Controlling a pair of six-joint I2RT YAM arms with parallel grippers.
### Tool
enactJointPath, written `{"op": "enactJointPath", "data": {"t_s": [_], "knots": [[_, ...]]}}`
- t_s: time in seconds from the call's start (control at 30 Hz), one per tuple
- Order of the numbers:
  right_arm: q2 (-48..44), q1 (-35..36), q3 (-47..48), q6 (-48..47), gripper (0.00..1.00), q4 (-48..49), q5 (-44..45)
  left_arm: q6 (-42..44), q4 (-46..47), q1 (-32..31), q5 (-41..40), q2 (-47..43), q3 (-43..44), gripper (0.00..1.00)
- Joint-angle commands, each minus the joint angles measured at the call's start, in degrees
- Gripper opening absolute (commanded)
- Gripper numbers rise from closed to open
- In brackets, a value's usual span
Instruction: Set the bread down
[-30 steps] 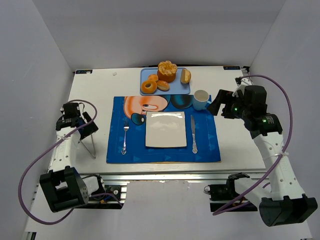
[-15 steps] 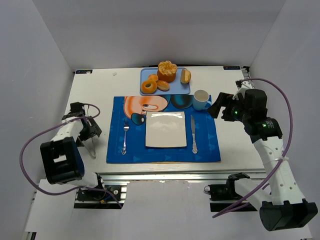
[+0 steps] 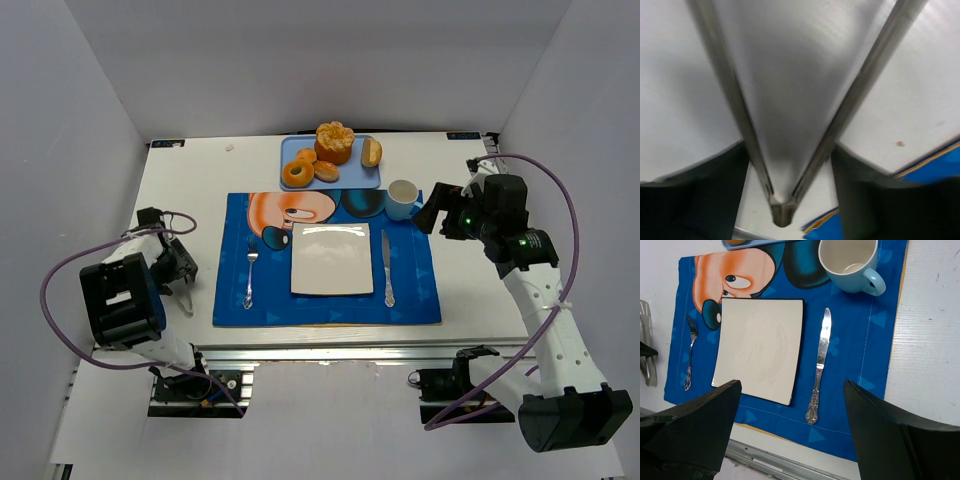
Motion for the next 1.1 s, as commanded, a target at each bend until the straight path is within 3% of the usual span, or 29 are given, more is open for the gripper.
{"op": "enactJointPath", "data": {"t_s": [0.0, 0.03, 0.07, 0.23, 0.47, 0.57, 0.67, 0.8, 0.9, 1.07], "knots": [[0.29, 0.19, 1.33, -1.00, 0.89, 2.66, -0.05, 2.92, 0.84, 1.68, -1.11, 2.35, 0.72, 0.73], [0.55, 0.19, 1.50, -0.91, 0.89, 2.58, -0.05, 3.01, 0.75, 2.12, -0.85, 2.79, 0.63, 0.54], [0.73, 0.28, 1.77, -0.99, 0.89, 2.58, -0.14, 3.10, 0.67, 2.21, -0.41, 3.58, 0.89, 0.51], [1.35, 0.28, 3.70, -0.82, 0.89, 2.14, -0.23, 0.38, -1.35, 2.39, 2.49, 2.10, 5.10, 0.48], [0.56, 0.28, 1.86, 0.85, 0.89, 3.28, -2.24, -8.84, -4.17, 2.30, 6.27, -2.91, 19.51, 0.45], [0.38, 0.28, 0.55, 2.08, 0.89, 4.68, -3.48, -11.30, -2.77, 1.60, 13.37, -3.88, 24.69, 0.46], [0.64, 0.37, 0.10, 2.78, 0.89, 6.18, -4.01, -11.32, -3.72, -1.91, 14.80, -3.27, 28.74, 0.45], [2.31, 0.45, 1.32, 2.61, 0.89, 7.67, -3.48, -10.09, -5.48, -12.16, 14.63, -1.78, 34.90, 0.45], [3.19, 0.45, 2.73, 2.26, 0.89, 7.94, -2.25, -9.30, -7.77, -20.16, 14.63, 2.00, 40.78, 0.46], [2.32, 0.54, 3.18, 2.08, 0.89, 7.76, -1.63, -10.43, -10.58, -27.05, 13.75, 9.55, 51.33, 0.47]]}}
